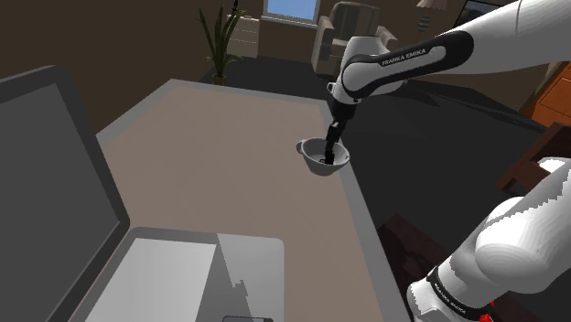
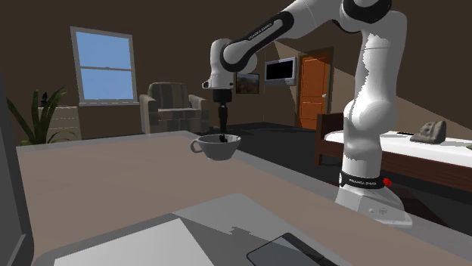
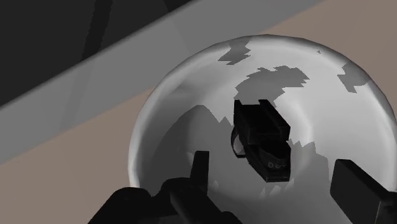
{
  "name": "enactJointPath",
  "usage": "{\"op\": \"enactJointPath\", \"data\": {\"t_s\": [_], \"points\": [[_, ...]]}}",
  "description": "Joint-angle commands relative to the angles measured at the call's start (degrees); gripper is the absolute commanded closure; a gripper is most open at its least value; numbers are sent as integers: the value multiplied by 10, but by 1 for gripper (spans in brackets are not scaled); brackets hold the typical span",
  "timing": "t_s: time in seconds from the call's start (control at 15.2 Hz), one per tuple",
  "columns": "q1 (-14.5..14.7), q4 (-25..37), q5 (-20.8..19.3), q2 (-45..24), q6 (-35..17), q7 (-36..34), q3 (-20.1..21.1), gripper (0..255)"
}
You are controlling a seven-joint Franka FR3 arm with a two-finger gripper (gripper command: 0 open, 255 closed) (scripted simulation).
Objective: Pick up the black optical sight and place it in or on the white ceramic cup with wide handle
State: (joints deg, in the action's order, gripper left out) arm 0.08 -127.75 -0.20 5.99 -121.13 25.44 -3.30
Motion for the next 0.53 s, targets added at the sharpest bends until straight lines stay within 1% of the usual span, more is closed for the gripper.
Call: {"op": "enactJointPath", "data": {"t_s": [0.0, 0.2, 0.46], "points": [[0, 0, 0, 0, 0, 0, 0, 0], [0, 0, 0, 0, 0, 0, 0, 0], [0, 50, -1, 24, 73, -1, 1, 0]]}}
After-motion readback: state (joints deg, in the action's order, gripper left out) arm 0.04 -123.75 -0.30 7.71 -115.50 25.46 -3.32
